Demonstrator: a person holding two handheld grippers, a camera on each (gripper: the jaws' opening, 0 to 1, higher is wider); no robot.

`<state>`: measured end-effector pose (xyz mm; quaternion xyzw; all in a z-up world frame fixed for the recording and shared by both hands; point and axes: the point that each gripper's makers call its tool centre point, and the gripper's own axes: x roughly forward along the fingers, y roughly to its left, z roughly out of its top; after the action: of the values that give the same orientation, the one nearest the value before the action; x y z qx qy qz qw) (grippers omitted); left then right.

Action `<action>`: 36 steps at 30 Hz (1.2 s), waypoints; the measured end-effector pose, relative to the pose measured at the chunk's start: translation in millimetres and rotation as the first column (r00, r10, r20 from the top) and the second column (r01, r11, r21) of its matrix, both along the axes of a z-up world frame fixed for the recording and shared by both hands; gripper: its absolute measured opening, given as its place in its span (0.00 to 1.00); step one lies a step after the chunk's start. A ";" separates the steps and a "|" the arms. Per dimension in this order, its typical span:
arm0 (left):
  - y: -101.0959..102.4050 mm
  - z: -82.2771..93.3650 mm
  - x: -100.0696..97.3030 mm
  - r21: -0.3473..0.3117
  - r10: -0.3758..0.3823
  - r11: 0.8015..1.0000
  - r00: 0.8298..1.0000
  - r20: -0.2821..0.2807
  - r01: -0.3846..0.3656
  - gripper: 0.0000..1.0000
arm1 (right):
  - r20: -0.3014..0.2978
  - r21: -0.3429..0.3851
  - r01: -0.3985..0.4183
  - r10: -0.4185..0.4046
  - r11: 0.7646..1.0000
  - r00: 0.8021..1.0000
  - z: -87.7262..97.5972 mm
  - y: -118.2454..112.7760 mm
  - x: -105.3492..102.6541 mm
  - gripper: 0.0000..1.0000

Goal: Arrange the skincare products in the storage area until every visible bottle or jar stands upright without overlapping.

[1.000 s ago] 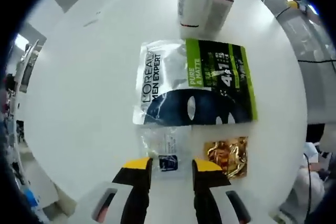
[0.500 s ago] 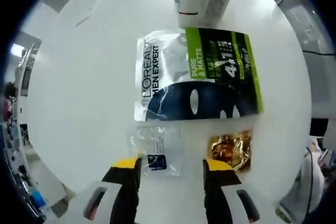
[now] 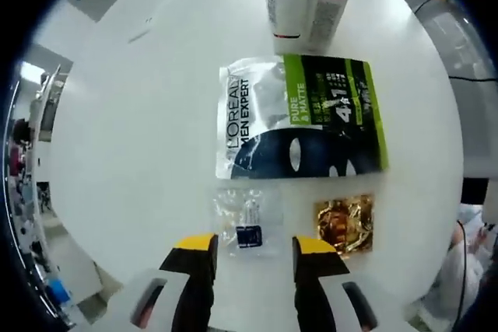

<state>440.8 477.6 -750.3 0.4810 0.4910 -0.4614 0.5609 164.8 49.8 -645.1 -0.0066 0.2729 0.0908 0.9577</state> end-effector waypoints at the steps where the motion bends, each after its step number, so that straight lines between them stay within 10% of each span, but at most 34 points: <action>1: -0.6 -1.3 -0.1 0.001 0.006 1.000 1.000 -0.005 -0.006 0.40 | 0.000 -0.001 -0.002 0.002 1.000 1.000 0.0 0.3 0.0 0.67; 18: -0.6 -13.4 -7.2 0.033 -0.065 0.997 0.997 -0.051 0.067 0.31 | -0.005 -0.013 -0.002 0.002 1.000 1.000 -0.8 0.4 0.2 0.67; 36: -0.3 10.9 -29.0 -0.057 0.080 0.995 0.992 -0.101 -0.086 0.34 | -0.008 -0.004 -0.005 0.005 1.000 1.000 -1.1 1.6 -0.1 0.67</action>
<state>411.8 477.3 -739.4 0.4193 0.5232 -0.4757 0.5693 164.6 51.4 -646.2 -0.0090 0.2767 0.0926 0.9565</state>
